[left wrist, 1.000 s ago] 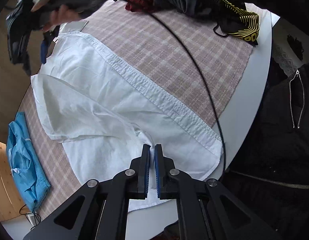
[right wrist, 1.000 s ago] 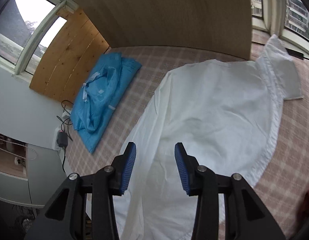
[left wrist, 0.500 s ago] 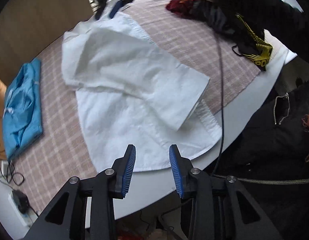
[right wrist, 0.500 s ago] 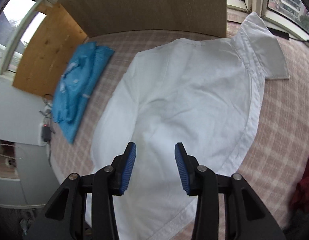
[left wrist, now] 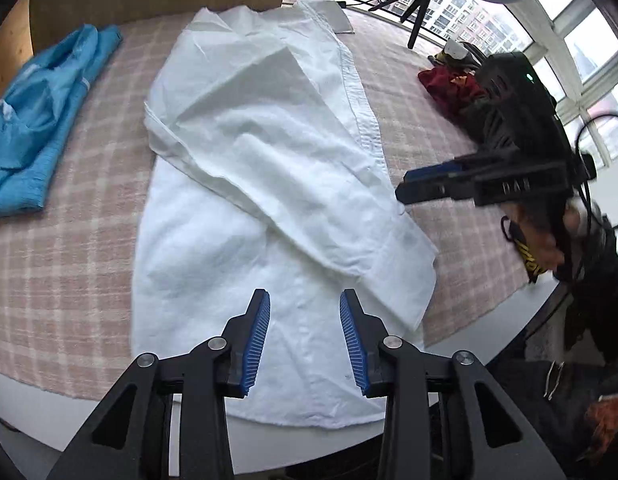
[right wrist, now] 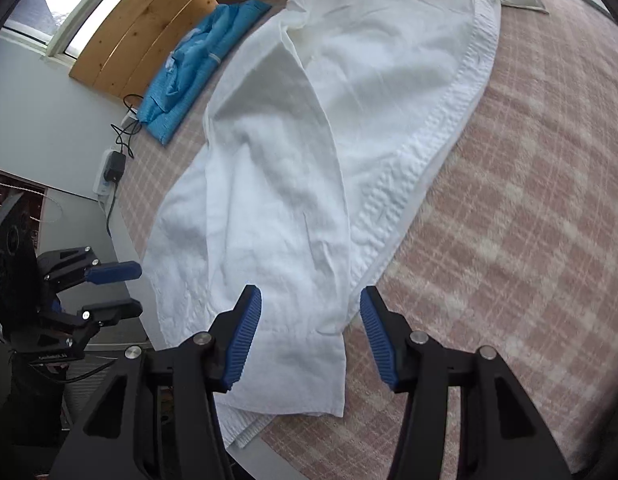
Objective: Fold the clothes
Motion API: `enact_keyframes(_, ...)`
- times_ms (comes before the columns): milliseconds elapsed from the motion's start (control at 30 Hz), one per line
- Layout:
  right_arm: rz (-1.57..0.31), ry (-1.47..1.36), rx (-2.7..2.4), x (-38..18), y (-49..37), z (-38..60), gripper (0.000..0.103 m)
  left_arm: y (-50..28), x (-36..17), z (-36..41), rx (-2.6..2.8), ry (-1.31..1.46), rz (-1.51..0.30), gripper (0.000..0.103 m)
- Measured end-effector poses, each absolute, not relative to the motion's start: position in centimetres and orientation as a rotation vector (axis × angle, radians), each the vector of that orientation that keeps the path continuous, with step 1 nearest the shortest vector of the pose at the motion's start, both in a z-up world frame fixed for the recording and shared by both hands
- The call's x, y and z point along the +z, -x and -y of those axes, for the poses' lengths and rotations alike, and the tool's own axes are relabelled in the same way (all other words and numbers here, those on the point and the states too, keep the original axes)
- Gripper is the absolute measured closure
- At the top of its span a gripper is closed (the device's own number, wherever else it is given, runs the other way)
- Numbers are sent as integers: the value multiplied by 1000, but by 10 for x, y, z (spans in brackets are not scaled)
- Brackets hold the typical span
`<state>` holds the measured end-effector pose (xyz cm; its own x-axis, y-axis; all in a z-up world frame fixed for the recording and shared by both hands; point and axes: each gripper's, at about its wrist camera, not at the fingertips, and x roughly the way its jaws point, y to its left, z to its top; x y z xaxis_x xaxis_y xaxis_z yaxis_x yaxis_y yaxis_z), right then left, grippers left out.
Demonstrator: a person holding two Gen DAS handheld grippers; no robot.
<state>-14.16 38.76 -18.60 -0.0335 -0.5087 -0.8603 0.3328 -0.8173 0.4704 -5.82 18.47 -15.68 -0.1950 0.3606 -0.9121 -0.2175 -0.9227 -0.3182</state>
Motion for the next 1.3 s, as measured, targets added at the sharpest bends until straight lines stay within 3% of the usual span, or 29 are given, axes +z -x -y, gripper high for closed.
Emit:
enact_keyframes(233,126,-1652,-1900,-188,119,-386,52,74,-187,-217,2059,1801,292,68)
enact_keyframes(667,144,-1647,-1883,-196,110,-388,52,75,-176,-244,2016,1859,183,72)
enact_keyframes(700,150,-1646,-1884,-195,110,-389,52,78,-178,-246,2011,1876,175,74)
enact_keyframes(767,159,-1635,-1886,-193,110,-390,52,80,-181,-249,2002,1896,151,88)
enact_keyframes(900,164,-1603,-1904,-184,108,-393,52,82,-170,-254,2020,1868,120,93)
enact_keyframes(1133,165,-1561,-1922,-173,102,-406,52,94,-128,-257,2079,1754,137,93)
enact_keyframes(1300,166,-1588,-1919,-179,102,-410,52,83,-150,-254,2026,1841,142,92)
